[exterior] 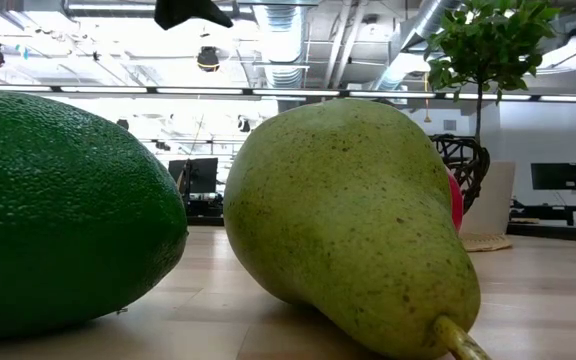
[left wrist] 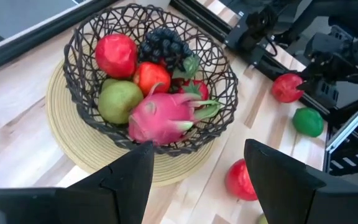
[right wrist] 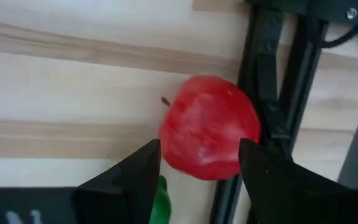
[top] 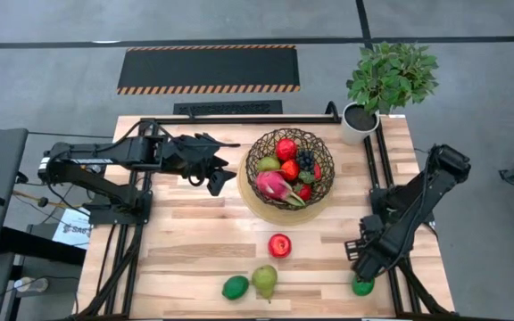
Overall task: Build produce basket
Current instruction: Put the red apple into the black basket
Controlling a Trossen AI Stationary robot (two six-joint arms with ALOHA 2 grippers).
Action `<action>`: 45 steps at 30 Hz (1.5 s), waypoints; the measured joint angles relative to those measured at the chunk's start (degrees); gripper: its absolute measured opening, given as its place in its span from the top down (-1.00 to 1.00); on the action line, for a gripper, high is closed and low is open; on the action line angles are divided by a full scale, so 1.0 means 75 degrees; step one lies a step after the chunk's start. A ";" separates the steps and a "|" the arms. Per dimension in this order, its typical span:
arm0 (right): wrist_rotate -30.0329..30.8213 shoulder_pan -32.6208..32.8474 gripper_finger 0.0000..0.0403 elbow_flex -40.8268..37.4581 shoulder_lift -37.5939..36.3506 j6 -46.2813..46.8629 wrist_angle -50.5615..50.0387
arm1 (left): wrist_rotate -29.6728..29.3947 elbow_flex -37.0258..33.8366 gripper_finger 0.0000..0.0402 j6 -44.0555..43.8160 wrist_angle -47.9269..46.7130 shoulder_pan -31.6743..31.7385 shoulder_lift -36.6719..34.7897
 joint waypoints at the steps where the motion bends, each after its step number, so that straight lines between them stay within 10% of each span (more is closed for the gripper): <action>1: -0.0114 0.0034 -0.18 0.0000 0.0007 0.0058 -0.0014 | -0.0003 0.0000 -0.17 0.0038 0.0000 0.0000 0.0000; 25: -0.0409 0.0030 -0.27 0.0003 -0.1454 0.0371 -0.0190 | -0.0014 0.0000 -0.17 0.0103 0.0003 0.0000 0.0000; 45: -0.1726 0.0238 -0.27 0.0009 -0.0686 0.1136 -0.0036 | -0.0012 0.0000 -0.17 0.0291 0.0350 0.0000 -0.0003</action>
